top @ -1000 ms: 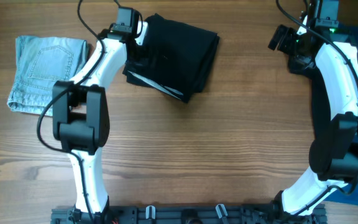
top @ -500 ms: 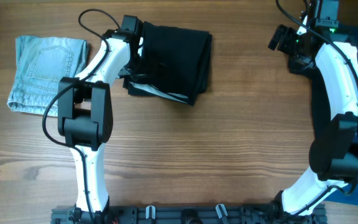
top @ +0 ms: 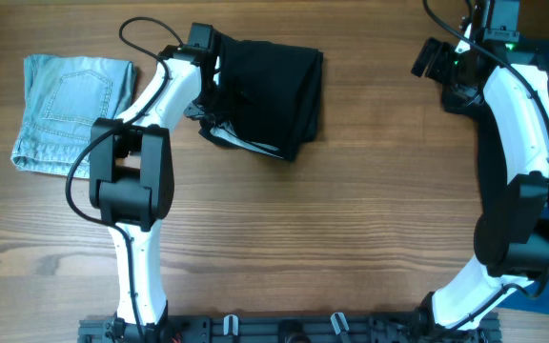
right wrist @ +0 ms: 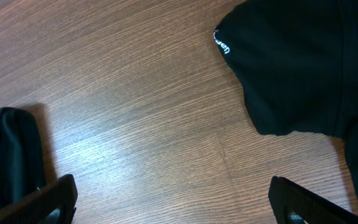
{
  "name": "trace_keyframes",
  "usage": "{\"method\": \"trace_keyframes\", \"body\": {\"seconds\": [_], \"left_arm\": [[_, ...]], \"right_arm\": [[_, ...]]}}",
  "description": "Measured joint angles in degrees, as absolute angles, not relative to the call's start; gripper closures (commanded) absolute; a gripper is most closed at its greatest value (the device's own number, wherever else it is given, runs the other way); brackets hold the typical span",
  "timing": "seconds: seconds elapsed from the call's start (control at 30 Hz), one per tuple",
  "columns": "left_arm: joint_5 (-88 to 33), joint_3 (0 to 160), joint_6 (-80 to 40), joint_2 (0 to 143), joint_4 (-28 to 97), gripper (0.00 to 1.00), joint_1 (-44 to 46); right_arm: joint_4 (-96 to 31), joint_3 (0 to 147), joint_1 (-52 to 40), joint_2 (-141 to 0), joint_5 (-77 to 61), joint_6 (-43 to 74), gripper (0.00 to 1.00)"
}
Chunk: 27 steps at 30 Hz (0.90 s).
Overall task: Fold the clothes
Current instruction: 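Grasp the folded shorts with the left gripper and drag them onto the denim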
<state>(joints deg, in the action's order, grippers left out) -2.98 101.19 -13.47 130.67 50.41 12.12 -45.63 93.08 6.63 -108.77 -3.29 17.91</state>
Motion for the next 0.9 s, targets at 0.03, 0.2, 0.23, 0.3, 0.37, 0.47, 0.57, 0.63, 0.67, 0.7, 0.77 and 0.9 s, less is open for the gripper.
{"method": "trace_keyframes", "body": {"seconds": [0.03, 0.2, 0.23, 0.3, 0.37, 0.47, 0.57, 0.63, 0.67, 0.7, 0.77, 0.9], "left_arm": [[-2.9, 101.1, -13.5, 130.6, 50.4, 0.96, 12.1], [4.2, 99.4, -13.4, 126.9, 52.1, 0.96, 12.7], [6.9, 99.1, -12.6, 124.4, 52.7, 0.96, 12.7], [9.5, 99.0, -9.4, 120.2, 53.2, 0.96, 12.7], [11.4, 99.0, -6.4, 116.3, 53.8, 0.96, 12.7], [17.0, 99.0, -3.7, 111.9, 55.2, 0.96, 12.7], [22.4, 99.0, -2.0, 109.9, 55.9, 0.96, 12.5], [23.7, 99.0, 0.1, 109.4, 56.5, 0.96, 11.3], [24.1, 99.0, 0.8, 109.4, 56.5, 0.96, 10.3], [24.3, 99.0, 1.3, 109.4, 56.5, 0.96, 8.8], [24.4, 98.9, 2.1, 109.4, 56.6, 0.96, 5.8], [24.9, 98.9, 3.6, 109.4, 55.4, 0.96, -0.9]], "right_arm": [[-45.6, 93.1, 6.6, -108.8, -3.3, 17.9, 0.01], [-45.6, 93.1, 6.6, -108.8, -3.3, 17.9, 0.01], [-45.6, 93.1, 6.6, -108.8, -3.3, 17.9, 0.01], [-45.6, 93.1, 6.6, -108.8, -3.3, 17.9, 0.0], [-45.6, 93.1, 6.6, -108.8, -3.3, 17.9, 0.01], [-45.6, 93.1, 6.6, -108.8, -3.3, 17.9, 0.01], [-45.6, 93.1, 6.6, -108.8, -3.3, 17.9, 0.0], [-45.6, 93.1, 6.6, -108.8, -3.3, 17.9, 0.01], [-45.6, 93.1, 6.6, -108.8, -3.3, 17.9, 0.01], [-45.6, 93.1, 6.6, -108.8, -3.3, 17.9, 0.01], [-45.6, 93.1, 6.6, -108.8, -3.3, 17.9, 0.0], [-45.6, 93.1, 6.6, -108.8, -3.3, 17.9, 0.01]]}}
